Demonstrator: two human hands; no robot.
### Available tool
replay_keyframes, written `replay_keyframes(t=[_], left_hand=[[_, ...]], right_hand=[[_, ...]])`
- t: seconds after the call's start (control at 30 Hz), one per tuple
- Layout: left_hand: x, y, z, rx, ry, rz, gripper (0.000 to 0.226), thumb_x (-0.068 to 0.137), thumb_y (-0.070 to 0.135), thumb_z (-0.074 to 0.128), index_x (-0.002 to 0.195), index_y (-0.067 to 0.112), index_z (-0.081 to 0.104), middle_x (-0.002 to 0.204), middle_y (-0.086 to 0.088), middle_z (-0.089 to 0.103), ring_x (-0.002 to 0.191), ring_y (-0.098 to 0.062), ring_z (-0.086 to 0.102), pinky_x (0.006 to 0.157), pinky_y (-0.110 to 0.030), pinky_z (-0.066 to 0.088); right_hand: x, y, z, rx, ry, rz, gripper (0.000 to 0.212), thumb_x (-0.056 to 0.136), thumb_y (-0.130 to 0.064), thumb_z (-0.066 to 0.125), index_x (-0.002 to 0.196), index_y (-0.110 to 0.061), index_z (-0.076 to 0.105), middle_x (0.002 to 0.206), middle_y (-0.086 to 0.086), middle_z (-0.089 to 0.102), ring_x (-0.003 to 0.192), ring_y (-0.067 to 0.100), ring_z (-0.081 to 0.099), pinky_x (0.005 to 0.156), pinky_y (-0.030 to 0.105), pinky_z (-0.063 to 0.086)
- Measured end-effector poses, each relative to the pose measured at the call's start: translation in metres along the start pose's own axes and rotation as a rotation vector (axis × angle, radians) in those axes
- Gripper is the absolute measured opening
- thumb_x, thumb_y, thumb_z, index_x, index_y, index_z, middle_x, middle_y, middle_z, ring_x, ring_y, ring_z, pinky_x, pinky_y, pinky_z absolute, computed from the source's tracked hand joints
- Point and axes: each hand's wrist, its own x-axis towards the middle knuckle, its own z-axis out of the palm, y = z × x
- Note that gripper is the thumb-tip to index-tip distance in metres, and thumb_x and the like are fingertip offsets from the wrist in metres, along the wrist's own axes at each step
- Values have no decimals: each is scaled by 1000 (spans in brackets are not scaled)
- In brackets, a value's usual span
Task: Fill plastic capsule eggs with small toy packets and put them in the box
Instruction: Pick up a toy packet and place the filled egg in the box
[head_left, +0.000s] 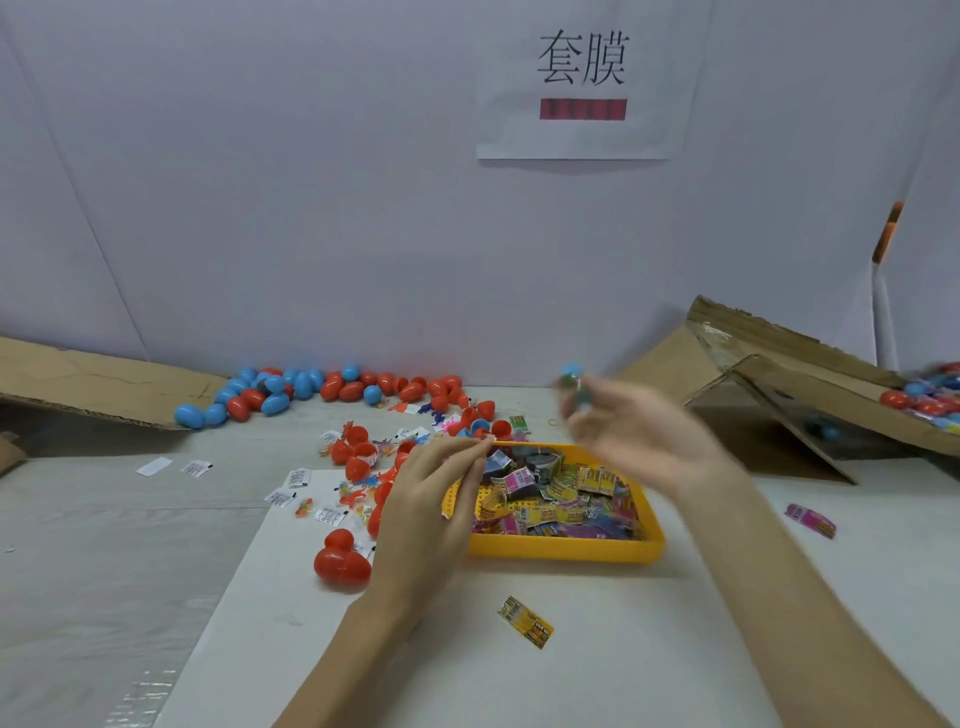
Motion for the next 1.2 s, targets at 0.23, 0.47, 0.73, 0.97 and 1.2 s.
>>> replay_keyframes(t=[0.23, 0.47, 0.73, 0.97, 1.2], left_hand=[[-5, -9, 7, 218, -306, -27, 27, 101, 28, 61, 126, 22, 71, 142, 2, 53, 133, -17, 48, 107, -36, 48], [0, -10, 5, 204, -407, -122, 37, 104, 33, 54, 139, 23, 59, 148, 6, 43, 139, -9, 36, 113, -22, 35], [33, -9, 8, 600, -600, -100, 66, 101, 50, 54, 156, 23, 30, 163, -4, 24, 150, -25, 22, 120, -40, 32], [128, -83, 23, 655, -511, -182, 44, 104, 50, 47, 119, 13, 65, 120, -7, 60, 106, -21, 57, 89, -33, 51], [146, -177, 21, 906, -682, -449, 36, 106, 31, 45, 134, 13, 59, 138, -15, 52, 120, -33, 58, 103, -44, 48]], right_hand=[[6, -75, -29, 102, 325, -303, 32, 93, -21, 74, 120, -9, 63, 122, 20, 66, 100, 24, 70, 70, 27, 61], [19, 39, -40, -17, 75, 17, 27, 92, -11, 66, 115, 2, 73, 91, 10, 69, 74, 15, 67, 59, 22, 57], [27, 67, -39, -12, -18, 75, 25, 100, -12, 59, 111, -1, 79, 87, 8, 69, 71, 13, 66, 59, 23, 57], [35, 69, -43, -21, -9, 70, 23, 91, -13, 65, 105, -2, 81, 83, 8, 67, 68, 12, 63, 56, 22, 55], [37, 71, -47, -72, -24, 40, 23, 92, -13, 65, 105, -2, 80, 84, 8, 68, 67, 13, 64, 56, 22, 55]])
